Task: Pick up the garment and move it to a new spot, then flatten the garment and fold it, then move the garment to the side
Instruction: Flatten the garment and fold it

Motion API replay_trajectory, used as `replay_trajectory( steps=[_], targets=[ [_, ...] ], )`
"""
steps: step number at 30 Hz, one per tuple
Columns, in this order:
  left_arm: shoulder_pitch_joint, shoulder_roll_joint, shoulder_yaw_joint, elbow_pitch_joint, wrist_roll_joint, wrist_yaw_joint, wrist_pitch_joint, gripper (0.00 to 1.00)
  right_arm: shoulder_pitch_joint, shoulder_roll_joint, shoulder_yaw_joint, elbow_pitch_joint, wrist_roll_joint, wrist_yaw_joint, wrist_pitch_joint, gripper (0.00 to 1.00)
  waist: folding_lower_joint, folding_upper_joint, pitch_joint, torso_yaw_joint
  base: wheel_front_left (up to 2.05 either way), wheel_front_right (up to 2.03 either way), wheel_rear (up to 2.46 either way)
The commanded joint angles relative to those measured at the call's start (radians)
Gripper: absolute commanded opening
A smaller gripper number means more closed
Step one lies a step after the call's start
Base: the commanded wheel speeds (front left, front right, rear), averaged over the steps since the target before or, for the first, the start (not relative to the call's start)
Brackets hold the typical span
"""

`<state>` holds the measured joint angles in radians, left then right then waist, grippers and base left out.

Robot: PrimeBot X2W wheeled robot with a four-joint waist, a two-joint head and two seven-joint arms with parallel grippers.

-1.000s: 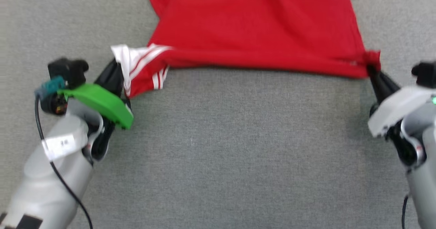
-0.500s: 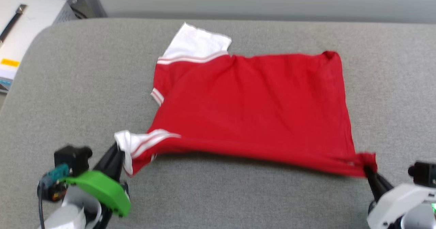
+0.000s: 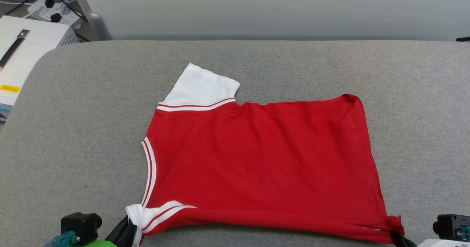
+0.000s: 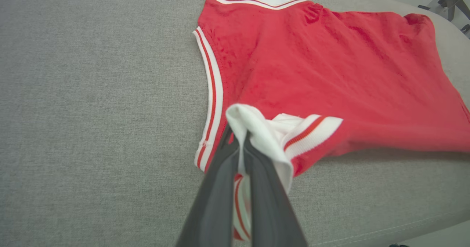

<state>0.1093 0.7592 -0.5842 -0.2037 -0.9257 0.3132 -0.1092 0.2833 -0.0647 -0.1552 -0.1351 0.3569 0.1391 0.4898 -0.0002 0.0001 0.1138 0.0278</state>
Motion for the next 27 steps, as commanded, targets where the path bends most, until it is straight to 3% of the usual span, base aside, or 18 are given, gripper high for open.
replay_trajectory(
  steps=[1, 4, 13, 17, 19, 27],
  targets=[
    [0.007, 0.013, 0.007, 0.001, -0.007, 0.010, -0.003, 0.00, 0.001, -0.005, -0.009, 0.004, 0.004, -0.008, -0.003, 0.00, 0.0002, -0.0001, 0.005, 0.000, 0.00, 0.00, 0.00],
    [-0.028, 0.013, 0.004, 0.001, 0.008, -0.004, -0.001, 0.00, -0.035, -0.011, -0.002, -0.002, 0.001, -0.008, -0.035, 0.00, 0.0002, -0.0001, 0.022, 0.005, 0.00, 0.00, 0.00],
    [-0.235, 0.015, -0.033, 0.077, 0.072, -0.110, 0.066, 0.00, -0.232, -0.104, 0.086, 0.017, -0.023, -0.008, -0.054, 0.00, 0.0002, -0.0001, 0.093, 0.011, 0.00, 0.00, 0.00],
    [-0.301, -0.015, -0.047, 0.135, 0.073, -0.151, 0.081, 0.00, -0.303, -0.125, 0.094, 0.069, -0.022, -0.008, -0.073, 0.00, 0.0002, -0.0001, 0.123, 0.018, 0.00, 0.00, 0.00],
    [-0.360, -0.053, -0.065, 0.212, 0.073, -0.196, 0.085, 0.00, -0.349, -0.135, 0.103, 0.131, -0.022, -0.008, -0.100, 0.00, 0.0002, -0.0001, 0.151, 0.026, 0.00, 0.00, 0.00],
    [-0.438, -0.135, -0.117, 0.397, 0.066, -0.296, 0.091, 0.00, -0.357, -0.124, 0.113, 0.264, -0.016, -0.008, -0.077, 0.00, 0.0002, -0.0001, 0.189, 0.037, 0.00, 0.00, 0.00]
  ],
)
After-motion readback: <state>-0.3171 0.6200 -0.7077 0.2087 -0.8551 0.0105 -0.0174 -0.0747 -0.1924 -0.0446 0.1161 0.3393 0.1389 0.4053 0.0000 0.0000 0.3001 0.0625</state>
